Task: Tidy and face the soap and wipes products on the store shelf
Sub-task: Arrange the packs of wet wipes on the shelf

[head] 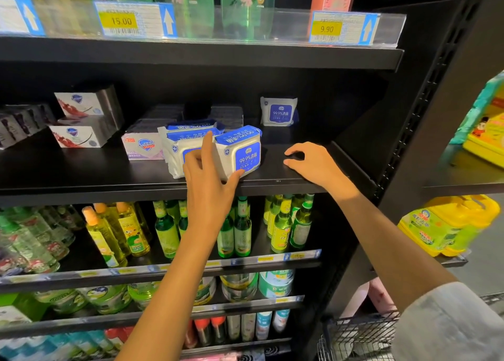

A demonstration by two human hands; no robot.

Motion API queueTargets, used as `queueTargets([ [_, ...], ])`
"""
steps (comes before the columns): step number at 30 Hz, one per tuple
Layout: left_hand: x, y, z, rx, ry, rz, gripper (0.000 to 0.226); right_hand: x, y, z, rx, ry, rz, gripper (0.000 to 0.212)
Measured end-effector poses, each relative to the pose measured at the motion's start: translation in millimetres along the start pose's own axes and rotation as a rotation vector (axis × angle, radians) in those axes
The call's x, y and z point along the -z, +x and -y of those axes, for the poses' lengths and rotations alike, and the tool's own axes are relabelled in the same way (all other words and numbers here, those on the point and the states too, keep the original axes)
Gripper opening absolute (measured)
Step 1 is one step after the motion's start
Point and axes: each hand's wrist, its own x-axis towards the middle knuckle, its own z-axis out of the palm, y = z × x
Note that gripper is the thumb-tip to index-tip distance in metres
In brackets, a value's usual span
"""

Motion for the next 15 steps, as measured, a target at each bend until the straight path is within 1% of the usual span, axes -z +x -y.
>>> queueTargets([
  [1,2,-5,0,-0.018,0.022,-0.037,0.087,0,1,0,-0.003,0.002,0.001,0.029],
  [3,5,-18,-1,-0.106,0.093,-0.131,0.071,-1,2,-2,-0.011,0.003,0.005,0.030],
  [5,5,-29,-4,-0.262,0.161,-0.188,0.054,-2,6,-2,-0.011,0.000,0.004,0.030],
  [6,2,-32,-6,-0.359,0.182,-0.177,0.047,-2,8,-3,-0.013,0.000,0.003,0.030],
  [8,-7,-31,-13,-0.523,0.200,-0.062,0.037,-3,16,-7,-0.014,0.001,-0.001,0.029],
  [10,-20,-22,-20,-0.594,0.193,0.138,0.041,-2,26,-10,-0.006,0.006,-0.027,0.028],
  [13,-35,-1,-30,-0.572,0.219,0.439,0.060,3,46,-13,-0.041,0.091,-0.090,0.032],
  [15,-43,14,-34,-0.542,0.281,0.605,0.069,7,61,-16,-0.096,0.189,-0.120,0.037],
])
